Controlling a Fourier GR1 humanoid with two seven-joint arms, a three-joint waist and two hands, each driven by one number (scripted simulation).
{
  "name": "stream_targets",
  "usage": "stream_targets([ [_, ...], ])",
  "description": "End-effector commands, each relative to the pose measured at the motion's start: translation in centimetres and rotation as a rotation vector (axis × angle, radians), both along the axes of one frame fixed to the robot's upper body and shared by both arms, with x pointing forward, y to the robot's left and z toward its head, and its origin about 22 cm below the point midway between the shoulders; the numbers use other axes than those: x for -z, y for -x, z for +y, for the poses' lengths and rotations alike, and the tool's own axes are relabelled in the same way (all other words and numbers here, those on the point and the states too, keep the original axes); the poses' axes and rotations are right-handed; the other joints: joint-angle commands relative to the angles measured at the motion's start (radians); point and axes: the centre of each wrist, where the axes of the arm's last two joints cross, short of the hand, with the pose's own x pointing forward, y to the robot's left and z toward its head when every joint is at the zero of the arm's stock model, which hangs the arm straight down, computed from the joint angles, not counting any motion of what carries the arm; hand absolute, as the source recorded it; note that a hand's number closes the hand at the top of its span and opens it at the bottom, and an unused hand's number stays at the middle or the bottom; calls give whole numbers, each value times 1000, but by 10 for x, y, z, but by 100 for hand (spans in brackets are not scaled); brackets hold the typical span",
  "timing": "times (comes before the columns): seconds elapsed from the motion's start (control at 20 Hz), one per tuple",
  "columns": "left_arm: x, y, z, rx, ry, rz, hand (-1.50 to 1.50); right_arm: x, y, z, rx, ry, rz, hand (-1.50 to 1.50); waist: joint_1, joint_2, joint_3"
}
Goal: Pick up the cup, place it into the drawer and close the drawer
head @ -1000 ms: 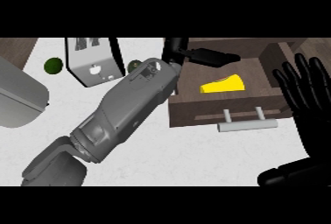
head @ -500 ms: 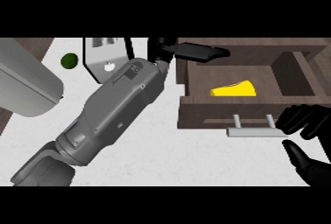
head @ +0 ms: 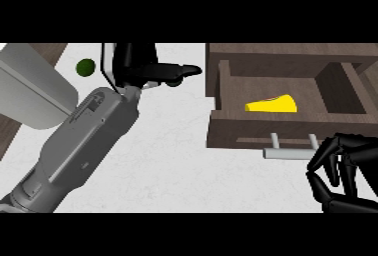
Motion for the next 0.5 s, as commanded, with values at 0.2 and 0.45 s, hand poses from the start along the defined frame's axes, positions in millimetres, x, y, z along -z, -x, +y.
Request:
stream_targets([
  [0.2, 25, 53, 85, -35, 27, 45, -150, 18, -7, 15, 57, 125, 25, 150, -5, 5, 0],
  [0.45, 29, 74, 111, -14, 29, 49, -150, 32, -17, 26, 4, 368, -33, 150, 1, 6, 0],
])
